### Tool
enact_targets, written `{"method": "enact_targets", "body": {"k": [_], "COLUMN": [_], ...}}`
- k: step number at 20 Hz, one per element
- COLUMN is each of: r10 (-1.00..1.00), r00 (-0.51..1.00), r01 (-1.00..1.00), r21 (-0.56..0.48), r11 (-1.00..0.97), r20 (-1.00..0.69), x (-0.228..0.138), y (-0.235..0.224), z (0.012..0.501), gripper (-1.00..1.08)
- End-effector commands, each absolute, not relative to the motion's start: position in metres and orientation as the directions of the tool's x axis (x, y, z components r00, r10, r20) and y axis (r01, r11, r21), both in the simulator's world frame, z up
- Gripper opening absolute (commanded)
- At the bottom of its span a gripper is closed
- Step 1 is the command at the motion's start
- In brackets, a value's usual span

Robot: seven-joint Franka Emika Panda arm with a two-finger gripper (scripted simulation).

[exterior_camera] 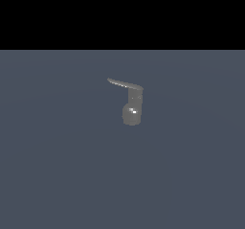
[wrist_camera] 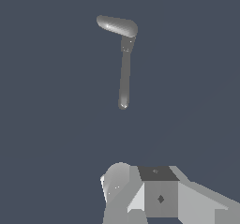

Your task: Turn on the faucet by rotating a designated handle.

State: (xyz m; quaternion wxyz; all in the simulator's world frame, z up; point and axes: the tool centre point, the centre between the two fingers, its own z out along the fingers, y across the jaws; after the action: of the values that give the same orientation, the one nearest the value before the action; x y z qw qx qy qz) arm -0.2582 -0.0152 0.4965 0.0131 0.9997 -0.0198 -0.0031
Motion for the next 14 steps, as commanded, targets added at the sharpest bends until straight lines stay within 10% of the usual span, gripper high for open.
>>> {"method": "enact_targets", "body": {"k": [1, 14], "r10": [-0.040, -0.128], "r00": [0.999, 0.992], "r01": [-0.039, -0.128], "r21": [0.026, 0.025], "r11": [-0.999, -0.991], "r20": [-0.006, -0.005], "x": [-0.258, -0.246], "y": [-0.015, 0.002], "z": [0.496, 0.479], "gripper": [-1.00, -1.00]}}
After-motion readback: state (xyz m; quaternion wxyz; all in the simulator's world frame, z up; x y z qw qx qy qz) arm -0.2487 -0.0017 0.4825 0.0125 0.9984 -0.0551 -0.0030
